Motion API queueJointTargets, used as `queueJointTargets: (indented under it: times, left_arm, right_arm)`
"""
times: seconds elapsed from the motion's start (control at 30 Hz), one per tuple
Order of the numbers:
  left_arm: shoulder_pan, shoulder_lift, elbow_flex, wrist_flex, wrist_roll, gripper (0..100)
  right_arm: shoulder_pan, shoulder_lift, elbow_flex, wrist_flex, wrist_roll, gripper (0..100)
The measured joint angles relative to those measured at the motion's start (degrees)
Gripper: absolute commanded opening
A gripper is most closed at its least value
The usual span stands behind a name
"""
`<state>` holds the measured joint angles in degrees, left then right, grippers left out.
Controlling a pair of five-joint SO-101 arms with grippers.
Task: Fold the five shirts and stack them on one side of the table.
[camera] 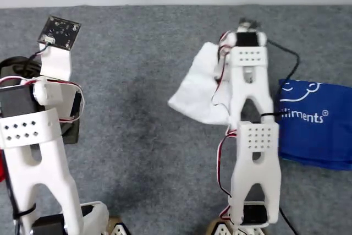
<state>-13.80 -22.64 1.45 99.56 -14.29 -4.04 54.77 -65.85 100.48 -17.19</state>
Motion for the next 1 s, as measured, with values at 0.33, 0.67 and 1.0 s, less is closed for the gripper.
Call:
queueJointTargets:
  times: [0.33, 0.67, 1.0]
  left_arm:
    - [0.0, 0.0, 0.0, 0.0, 0.0, 2]
    - [0.0, 0.0, 0.0, 0.0, 0.0, 2]
    - [0.0, 0.0, 0.0, 0.0, 0.0, 2]
  right_arm:
    - [3.9, -22.3, 20.0, 0.0, 16.1, 0.8]
    - [12.7, -43.2, 33.8, 0.0, 28.6, 0.8]
    - [19.2, -54.1, 40.9, 0.1, 37.6, 0.8]
